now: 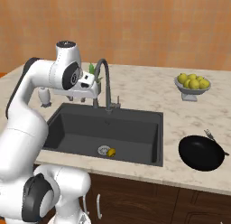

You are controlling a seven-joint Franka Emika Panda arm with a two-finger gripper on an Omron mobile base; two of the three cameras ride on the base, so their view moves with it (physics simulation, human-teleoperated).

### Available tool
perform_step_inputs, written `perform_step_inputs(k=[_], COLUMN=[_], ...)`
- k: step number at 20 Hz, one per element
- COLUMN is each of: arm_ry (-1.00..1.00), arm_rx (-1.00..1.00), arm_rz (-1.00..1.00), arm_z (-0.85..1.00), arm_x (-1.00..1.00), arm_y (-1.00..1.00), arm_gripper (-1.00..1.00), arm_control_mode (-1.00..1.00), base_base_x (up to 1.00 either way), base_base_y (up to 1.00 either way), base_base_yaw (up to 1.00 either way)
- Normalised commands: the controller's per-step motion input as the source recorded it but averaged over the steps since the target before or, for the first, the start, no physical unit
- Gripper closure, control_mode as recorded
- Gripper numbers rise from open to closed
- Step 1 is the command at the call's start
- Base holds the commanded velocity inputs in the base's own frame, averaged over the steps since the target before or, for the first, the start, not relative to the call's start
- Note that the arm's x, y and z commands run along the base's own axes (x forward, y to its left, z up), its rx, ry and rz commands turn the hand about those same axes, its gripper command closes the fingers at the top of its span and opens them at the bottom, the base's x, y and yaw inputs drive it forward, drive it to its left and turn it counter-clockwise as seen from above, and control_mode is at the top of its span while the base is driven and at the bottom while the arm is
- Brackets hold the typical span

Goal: Pick the lemon from the sink and place it in the bowl. Then pick the bowl and place it in the microwave. Then close the microwave door and press the start button.

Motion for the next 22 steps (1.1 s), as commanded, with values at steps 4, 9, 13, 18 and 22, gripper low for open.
perform_step_inputs(k=[4, 9, 13, 18, 22], arm_ry=[-0.11, 0.00, 0.17, 0.42, 0.44], arm_rx=[0.00, 0.26, 0.43, 0.39, 0.22], arm_rz=[-0.01, -0.04, -0.24, -0.46, -0.45], arm_z=[0.00, -0.28, -0.42, -0.09, -0.20], arm_x=[-0.64, -0.29, 0.12, 0.37, 0.33], arm_y=[-0.19, -0.92, -1.00, -0.60, -0.32], arm_gripper=[-1.00, -1.00, -1.00, -1.00, -1.00], arm_control_mode=[-1.00, -1.00, -1.00, -1.00, -1.00], base_base_x=[0.00, 0.00, 0.00, 0.00, 0.00], base_base_y=[0.00, 0.00, 0.00, 0.00, 0.00], base_base_yaw=[0.00, 0.00, 0.00, 0.00, 0.00])
